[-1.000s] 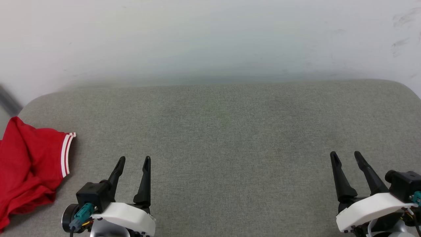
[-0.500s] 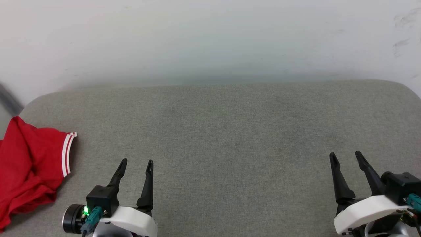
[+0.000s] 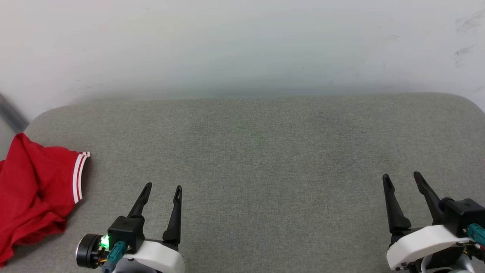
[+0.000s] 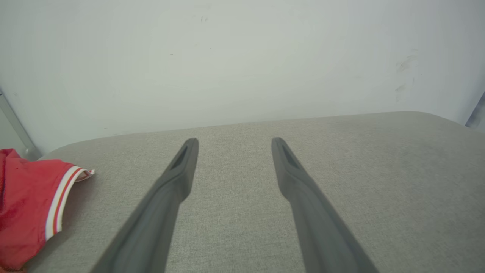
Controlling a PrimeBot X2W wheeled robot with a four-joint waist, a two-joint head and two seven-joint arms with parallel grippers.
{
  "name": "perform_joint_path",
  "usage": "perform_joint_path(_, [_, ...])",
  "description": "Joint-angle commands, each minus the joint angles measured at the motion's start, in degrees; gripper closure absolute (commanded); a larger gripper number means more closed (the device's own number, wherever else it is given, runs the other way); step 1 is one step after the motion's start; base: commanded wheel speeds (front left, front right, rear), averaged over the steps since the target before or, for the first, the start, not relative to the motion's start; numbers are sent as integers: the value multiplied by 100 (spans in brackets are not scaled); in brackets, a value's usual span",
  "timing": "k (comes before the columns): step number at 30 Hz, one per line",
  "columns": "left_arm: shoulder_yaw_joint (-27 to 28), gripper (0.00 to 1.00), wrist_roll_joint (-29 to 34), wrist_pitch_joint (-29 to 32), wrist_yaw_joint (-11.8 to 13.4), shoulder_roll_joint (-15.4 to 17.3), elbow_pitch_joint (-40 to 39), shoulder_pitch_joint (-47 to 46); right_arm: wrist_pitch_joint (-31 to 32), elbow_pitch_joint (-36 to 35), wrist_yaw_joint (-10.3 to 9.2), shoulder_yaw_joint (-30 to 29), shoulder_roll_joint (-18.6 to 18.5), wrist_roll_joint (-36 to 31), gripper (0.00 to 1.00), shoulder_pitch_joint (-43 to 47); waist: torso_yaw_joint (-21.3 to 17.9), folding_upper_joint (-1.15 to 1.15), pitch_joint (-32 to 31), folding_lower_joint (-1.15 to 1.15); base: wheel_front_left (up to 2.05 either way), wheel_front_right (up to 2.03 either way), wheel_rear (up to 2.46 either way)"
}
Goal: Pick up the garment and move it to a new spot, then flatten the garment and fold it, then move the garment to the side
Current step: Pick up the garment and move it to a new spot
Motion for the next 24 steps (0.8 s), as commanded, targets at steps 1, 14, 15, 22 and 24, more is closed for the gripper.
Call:
perform_joint_path(1, [5, 0, 92, -46, -19, 5, -8, 21, -43, -55, 0, -18, 18, -78, 0, 40, 3, 0, -2, -1, 0, 0, 0])
perform_joint_path(14, [60, 0, 413, -179, -114, -126, 84, -29, -157, 13, 0, -86, 27, -347, 0, 26, 111, 0, -6, -1, 0, 0, 0])
perform_joint_path(15, [74, 0, 378, -174, -123, -141, 98, -41, -161, 29, 0, -92, 27, -323, 0, 23, 131, 0, -5, -1, 0, 0, 0])
perform_joint_path(22, [145, 0, 344, -167, -153, -219, 151, -109, -185, 56, 0, -77, 27, -282, 0, -2, 353, 0, 6, -1, 0, 0, 0])
perform_joint_path(24, [172, 0, 339, -166, -153, -247, 159, -135, -187, 22, -1, -56, 27, -293, 0, -1, 466, 0, 12, -1, 0, 0, 0])
